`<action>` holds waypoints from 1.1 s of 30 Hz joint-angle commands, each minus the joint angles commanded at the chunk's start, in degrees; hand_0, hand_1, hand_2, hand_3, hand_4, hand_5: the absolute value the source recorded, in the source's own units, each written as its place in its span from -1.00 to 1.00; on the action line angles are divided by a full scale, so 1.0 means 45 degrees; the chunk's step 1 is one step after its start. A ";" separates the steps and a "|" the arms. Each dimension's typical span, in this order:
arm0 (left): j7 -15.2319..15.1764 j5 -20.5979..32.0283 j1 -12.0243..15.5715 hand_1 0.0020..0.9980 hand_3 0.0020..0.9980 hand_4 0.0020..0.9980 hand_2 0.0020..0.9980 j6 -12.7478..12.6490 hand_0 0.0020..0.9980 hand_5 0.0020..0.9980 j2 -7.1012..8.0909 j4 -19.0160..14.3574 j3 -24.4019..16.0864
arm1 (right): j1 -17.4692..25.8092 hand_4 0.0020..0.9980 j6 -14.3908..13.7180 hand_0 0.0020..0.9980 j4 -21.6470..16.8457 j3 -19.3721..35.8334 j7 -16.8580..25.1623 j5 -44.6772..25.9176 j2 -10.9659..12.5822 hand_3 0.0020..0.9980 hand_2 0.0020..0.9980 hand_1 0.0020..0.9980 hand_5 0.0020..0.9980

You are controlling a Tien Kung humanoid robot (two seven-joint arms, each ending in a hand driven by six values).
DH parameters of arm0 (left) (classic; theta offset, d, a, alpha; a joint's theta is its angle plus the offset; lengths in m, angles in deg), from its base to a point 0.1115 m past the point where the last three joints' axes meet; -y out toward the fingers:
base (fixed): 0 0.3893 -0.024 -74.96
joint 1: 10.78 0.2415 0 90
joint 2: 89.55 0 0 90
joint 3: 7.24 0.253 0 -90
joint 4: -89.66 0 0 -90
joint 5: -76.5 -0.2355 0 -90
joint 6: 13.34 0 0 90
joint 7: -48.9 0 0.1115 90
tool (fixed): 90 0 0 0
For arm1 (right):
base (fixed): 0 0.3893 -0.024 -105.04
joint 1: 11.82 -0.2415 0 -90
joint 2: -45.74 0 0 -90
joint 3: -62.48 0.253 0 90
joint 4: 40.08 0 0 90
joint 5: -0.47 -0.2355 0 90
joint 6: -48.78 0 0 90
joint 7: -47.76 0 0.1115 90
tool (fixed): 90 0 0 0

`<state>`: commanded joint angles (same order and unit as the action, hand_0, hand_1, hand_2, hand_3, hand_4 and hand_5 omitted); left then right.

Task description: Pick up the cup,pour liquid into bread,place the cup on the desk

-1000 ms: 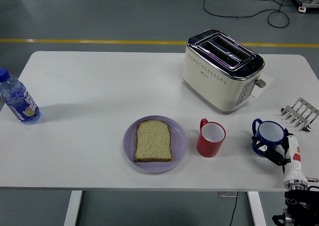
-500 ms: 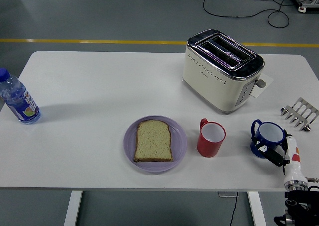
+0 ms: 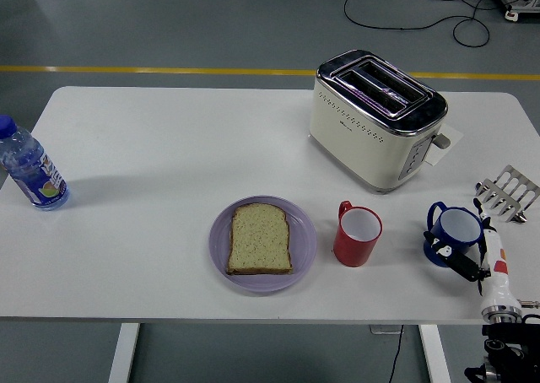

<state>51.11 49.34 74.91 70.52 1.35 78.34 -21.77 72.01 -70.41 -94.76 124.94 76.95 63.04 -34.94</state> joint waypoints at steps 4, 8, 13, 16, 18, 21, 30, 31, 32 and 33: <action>-0.0001 -0.0005 -0.0008 0.23 0.06 -0.40 0.22 -0.0004 0.30 0.48 0.0011 0.0001 -0.0015 | 0.0404 0.99 -0.0032 1.00 -0.0995 0.0545 -0.0146 0.0502 0.0131 1.00 0.92 0.75 -0.54; -0.0001 -0.0041 -0.0025 0.23 0.05 -0.40 0.22 -0.0003 0.30 0.48 0.0024 0.0000 -0.0019 | 0.0871 0.99 -0.0127 1.00 -0.2224 0.0885 -0.0363 0.1091 0.0323 1.00 0.95 0.75 -0.55; 0.0000 -0.0078 -0.0041 0.23 0.06 -0.40 0.22 0.0000 0.30 0.48 0.0038 0.0002 -0.0033 | 0.1311 0.99 -0.0396 1.00 -0.3978 0.1276 -0.0728 0.1939 0.0507 1.00 0.95 0.74 -0.54; 0.0004 -0.0085 -0.0061 0.23 0.06 -0.40 0.22 0.0000 0.30 0.48 0.0044 0.0007 -0.0012 | 0.1408 0.99 -0.0508 1.00 -0.4982 0.1613 -0.1163 0.2538 0.0630 1.00 0.95 0.74 -0.54; 0.0003 -0.0096 -0.0066 0.23 0.06 -0.40 0.22 0.0000 0.30 0.48 0.0045 0.0005 -0.0026 | 0.1440 0.95 -0.0564 0.99 -0.5442 0.1823 -0.1284 0.2686 0.0660 1.00 0.93 0.74 -0.53; 0.0001 -0.0095 -0.0061 0.23 0.06 -0.40 0.22 -0.0002 0.30 0.48 0.0045 0.0006 -0.0050 | 0.1442 0.95 -0.0444 0.99 -0.6167 0.2304 -0.1431 0.2361 0.0624 1.00 0.93 0.74 -0.53; 0.0004 -0.0064 -0.0031 0.23 0.06 -0.40 0.22 0.0000 0.31 0.48 0.0039 0.0005 -0.0036 | 0.1288 0.25 0.2064 0.62 -0.7324 0.3937 -0.1706 -0.1673 0.0286 0.43 0.54 0.47 -0.44; 0.0004 -0.0060 -0.0027 0.23 0.06 -0.40 0.22 0.0001 0.31 0.48 0.0039 0.0004 -0.0033 | 0.1277 0.25 0.2520 0.62 -0.7322 0.4098 -0.1803 -0.2170 0.0253 0.43 0.54 0.47 -0.44; 0.0004 -0.0065 -0.0026 0.23 0.06 -0.40 0.22 0.0002 0.31 0.48 0.0037 0.0003 -0.0028 | 0.1269 0.25 0.2990 0.62 -0.7292 0.4252 -0.1906 -0.2749 0.0200 0.43 0.54 0.47 -0.44; 0.0004 -0.0073 -0.0027 0.23 0.06 -0.40 0.22 0.0004 0.31 0.48 0.0035 0.0002 -0.0023 | 0.1265 0.25 0.3433 0.62 -0.7253 0.4458 -0.1999 -0.3246 0.0145 0.43 0.54 0.47 -0.44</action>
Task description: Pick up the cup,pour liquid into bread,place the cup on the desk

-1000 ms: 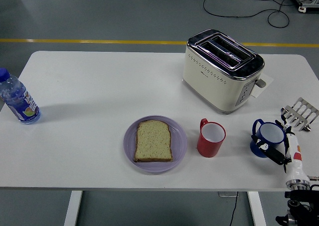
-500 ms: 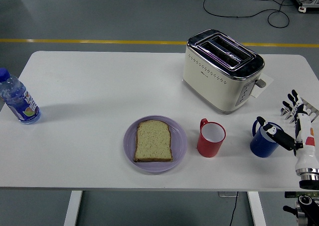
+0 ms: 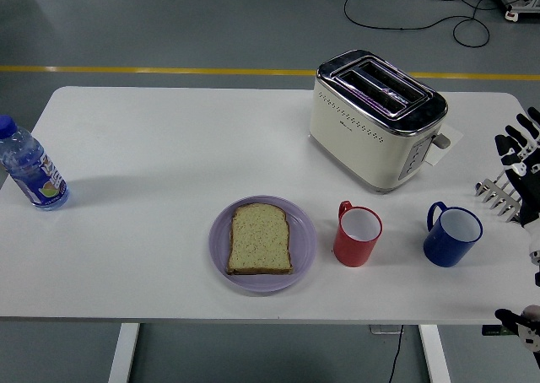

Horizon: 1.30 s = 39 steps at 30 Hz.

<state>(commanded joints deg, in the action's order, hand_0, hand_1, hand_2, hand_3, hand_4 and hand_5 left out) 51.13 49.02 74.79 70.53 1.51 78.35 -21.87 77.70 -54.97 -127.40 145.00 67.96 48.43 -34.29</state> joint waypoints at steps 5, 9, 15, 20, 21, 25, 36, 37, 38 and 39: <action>0.0001 0.0014 0.0010 0.23 0.06 -0.39 0.22 0.0002 0.31 0.48 -0.0009 0.0000 0.0007 | 0.0065 0.18 0.2004 0.62 0.0300 0.1069 -0.0720 -0.2731 -0.0315 0.46 0.55 0.49 -0.41; -0.0001 0.0006 0.0020 0.23 0.06 -0.39 0.22 0.0001 0.31 0.48 -0.0016 0.0003 0.0034 | 0.0101 0.17 0.2341 0.60 0.0558 0.1467 -0.0854 -0.4883 -0.0433 0.47 0.55 0.48 -0.40; 0.0000 0.0042 0.0071 0.23 0.06 -0.39 0.22 0.0001 0.31 0.49 -0.0048 0.0010 0.0098 | 0.0166 0.17 0.2474 0.60 0.1004 0.1758 -0.0882 -0.8111 -0.0654 0.47 0.55 0.49 -0.41; 0.0001 0.0078 0.0119 0.23 0.06 -0.39 0.22 0.0004 0.31 0.49 -0.0069 0.0014 0.0200 | 0.0227 0.17 0.2456 0.60 0.1282 0.1802 -0.0886 -1.0320 -0.0769 0.47 0.55 0.49 -0.41; 0.0000 0.0084 0.0127 0.23 0.06 -0.39 0.22 0.0005 0.30 0.48 -0.0073 0.0013 0.0227 | 0.0233 0.18 0.2422 0.60 0.1335 0.1796 -0.0885 -1.0456 -0.0781 0.47 0.54 0.48 -0.41; -0.0001 0.0117 0.0146 0.23 0.06 -0.39 0.22 0.0005 0.30 0.48 -0.0079 0.0015 0.0304 | 0.0247 0.18 0.2391 0.60 0.1421 0.1784 -0.0859 -1.0540 -0.0795 0.47 0.54 0.48 -0.41; -0.0004 0.0144 0.0130 0.23 0.06 -0.40 0.22 -0.0009 0.30 0.48 -0.0033 0.0021 0.0331 | 0.0210 0.18 0.2225 0.59 0.1475 0.1820 -0.0825 -1.0598 -0.0821 0.48 0.53 0.47 -0.42; -0.0006 0.0133 0.0125 0.23 0.06 -0.40 0.22 -0.0014 0.30 0.48 -0.0031 0.0024 0.0314 | 0.0195 0.18 0.2205 0.59 0.1479 0.1828 -0.0819 -1.0607 -0.0831 0.48 0.53 0.47 -0.42; -0.0008 0.0117 0.0114 0.23 0.06 -0.40 0.22 -0.0017 0.30 0.48 -0.0030 0.0027 0.0303 | 0.0179 0.18 0.2179 0.59 0.1478 0.1848 -0.0826 -1.0598 -0.0844 0.48 0.53 0.47 -0.42; -0.0008 0.0108 0.0109 0.23 0.05 -0.40 0.22 -0.0019 0.30 0.48 -0.0030 0.0028 0.0300 | 0.0172 0.19 0.2164 0.58 0.1476 0.1859 -0.0831 -1.0592 -0.0849 0.46 0.51 0.46 -0.43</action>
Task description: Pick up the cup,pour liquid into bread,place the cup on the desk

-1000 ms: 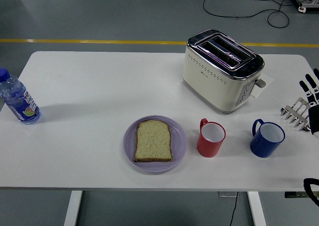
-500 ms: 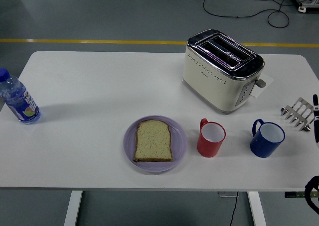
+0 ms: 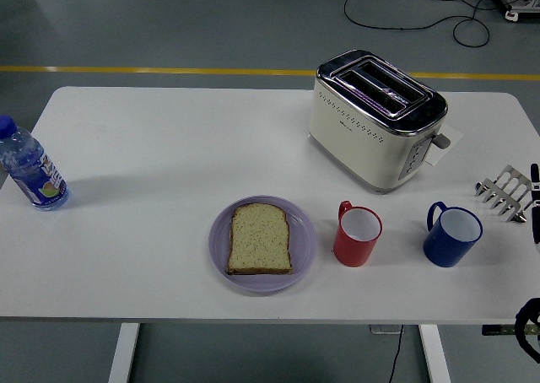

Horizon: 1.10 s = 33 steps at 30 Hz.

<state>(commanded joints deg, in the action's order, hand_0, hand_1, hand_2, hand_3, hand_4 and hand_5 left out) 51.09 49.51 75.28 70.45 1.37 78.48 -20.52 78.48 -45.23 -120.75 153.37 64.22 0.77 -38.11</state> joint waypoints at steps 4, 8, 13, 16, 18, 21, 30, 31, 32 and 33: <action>-0.0004 -0.0048 -0.0039 0.23 0.05 -0.40 0.22 -0.0001 0.30 0.48 -0.0004 -0.0002 -0.0042 | -0.0020 0.19 -0.0017 0.58 -0.0016 0.0113 -0.0211 0.0067 -0.0023 0.46 0.51 0.46 -0.43; 0.0002 -0.0047 -0.0076 0.22 0.06 -0.40 0.22 0.0003 0.30 0.48 -0.0001 -0.0006 -0.0069 | -0.0056 0.18 -0.0476 0.50 -0.0005 0.0390 -0.1246 0.0430 -0.0013 0.38 0.44 0.38 -0.43; 0.0002 -0.0076 -0.0113 0.22 0.05 -0.40 0.22 0.0004 0.30 0.48 0.0021 -0.0004 -0.0102 | -0.0093 0.18 -0.0542 0.48 0.0077 0.0455 -0.1708 0.0525 -0.0015 0.32 0.42 0.36 -0.44; 0.0004 -0.0071 -0.0126 0.22 0.05 -0.40 0.22 -0.0002 0.30 0.48 0.0037 -0.0002 -0.0137 | -0.0117 0.18 -0.0565 0.48 0.0096 0.0452 -0.1701 0.0544 -0.0034 0.32 0.42 0.36 -0.44; 0.0006 -0.0065 -0.0143 0.23 0.06 -0.40 0.21 -0.0003 0.30 0.48 0.0059 -0.0001 -0.0154 | -0.0139 0.18 -0.0597 0.46 0.0119 0.0440 -0.1676 0.0526 -0.0041 0.31 0.42 0.36 -0.44; 0.0012 -0.0113 -0.0180 0.23 0.06 -0.40 0.21 0.0002 0.30 0.48 0.0070 -0.0010 -0.0176 | -0.0124 0.18 -0.0665 0.46 0.0162 0.0448 -0.1637 0.0455 -0.0076 0.31 0.42 0.36 -0.44; 0.0007 -0.0124 -0.0228 0.23 0.05 -0.39 0.21 0.0001 0.30 0.48 0.0064 -0.0013 -0.0229 | -0.0170 0.17 -0.0703 0.44 0.0220 0.0437 -0.1595 0.0376 -0.0152 0.31 0.41 0.34 -0.48; 0.0007 -0.0123 -0.0230 0.23 0.05 -0.39 0.21 0.0002 0.30 0.48 0.0065 -0.0012 -0.0238 | -0.0175 0.17 -0.0705 0.44 0.0220 0.0439 -0.1587 0.0369 -0.0151 0.31 0.41 0.34 -0.48; 0.0008 -0.0130 -0.0235 0.23 0.05 -0.39 0.21 0.0004 0.30 0.48 0.0063 -0.0012 -0.0239 | -0.0182 0.17 -0.0713 0.44 0.0222 0.0447 -0.1572 0.0359 -0.0151 0.31 0.41 0.34 -0.48; 0.0009 -0.0138 -0.0237 0.23 0.05 -0.39 0.21 0.0006 0.30 0.48 0.0062 -0.0013 -0.0241 | -0.0184 0.17 -0.0718 0.44 0.0222 0.0450 -0.1561 0.0352 -0.0150 0.31 0.41 0.34 -0.48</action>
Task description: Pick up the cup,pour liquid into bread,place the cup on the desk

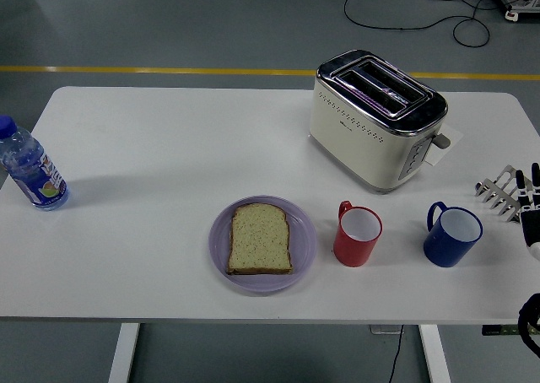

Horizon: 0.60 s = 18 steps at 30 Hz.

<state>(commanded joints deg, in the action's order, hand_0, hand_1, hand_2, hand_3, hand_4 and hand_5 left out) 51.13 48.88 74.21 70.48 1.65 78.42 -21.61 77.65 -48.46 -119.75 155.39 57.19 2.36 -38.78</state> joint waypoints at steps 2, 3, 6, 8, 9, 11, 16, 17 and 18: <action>0.0000 -0.0018 -0.0001 0.23 0.05 -0.39 0.21 0.0001 0.30 0.48 0.0000 -0.0002 -0.0014 | 0.0003 0.17 -0.0012 0.44 0.0001 0.0002 0.0016 -0.0013 0.0003 0.31 0.41 0.34 -0.48; 0.0002 -0.0007 0.0002 0.22 0.05 -0.39 0.21 0.0003 0.30 0.48 0.0002 -0.0002 -0.0026 | 0.0005 0.17 -0.0021 0.44 0.0013 -0.0016 0.0008 -0.0031 0.0007 0.30 0.41 0.34 -0.51; 0.0002 -0.0019 0.0004 0.22 0.05 -0.39 0.21 0.0004 0.30 0.48 0.0003 -0.0004 -0.0053 | 0.0010 0.17 -0.0014 0.44 0.0028 -0.0050 0.0005 -0.0061 0.0004 0.30 0.41 0.34 -0.51; 0.0002 -0.0022 0.0006 0.22 0.05 -0.39 0.21 0.0006 0.30 0.48 0.0004 -0.0005 -0.0048 | 0.0011 0.17 0.0001 0.44 0.0030 -0.0072 0.0001 -0.0057 -0.0008 0.30 0.41 0.34 -0.51; 0.0002 -0.0022 0.0006 0.23 0.05 -0.39 0.21 0.0006 0.30 0.47 0.0005 -0.0005 -0.0053 | 0.0011 0.17 -0.0002 0.43 0.0034 -0.0082 0.0002 -0.0064 -0.0010 0.30 0.40 0.34 -0.53; 0.0002 -0.0020 0.0005 0.23 0.05 -0.39 0.21 0.0007 0.30 0.47 0.0009 -0.0005 -0.0058 | 0.0017 0.17 -0.0009 0.43 0.0040 -0.0088 0.0014 -0.0086 -0.0008 0.30 0.40 0.34 -0.53; 0.0002 -0.0020 -0.0001 0.22 0.05 -0.40 0.21 0.0008 0.29 0.47 0.0013 -0.0007 -0.0060 | 0.0025 0.17 -0.0044 0.43 0.0047 -0.0064 0.0051 -0.0141 -0.0002 0.29 0.40 0.34 -0.53; 0.0002 -0.0025 -0.0001 0.22 0.05 -0.40 0.21 0.0008 0.29 0.47 0.0015 -0.0009 -0.0069 | 0.0025 0.17 -0.0045 0.43 0.0045 -0.0060 0.0055 -0.0151 -0.0003 0.29 0.40 0.34 -0.53; 0.0004 -0.0029 -0.0006 0.22 0.05 -0.40 0.21 0.0009 0.29 0.47 0.0015 -0.0005 -0.0049 | 0.0014 0.17 -0.0046 0.43 0.0049 -0.0061 0.0062 -0.0167 -0.0006 0.29 0.40 0.34 -0.53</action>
<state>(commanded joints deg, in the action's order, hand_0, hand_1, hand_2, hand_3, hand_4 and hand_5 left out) 51.15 48.75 74.19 70.52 1.72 78.40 -21.83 77.71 -48.66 -119.53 155.12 57.47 1.60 -38.81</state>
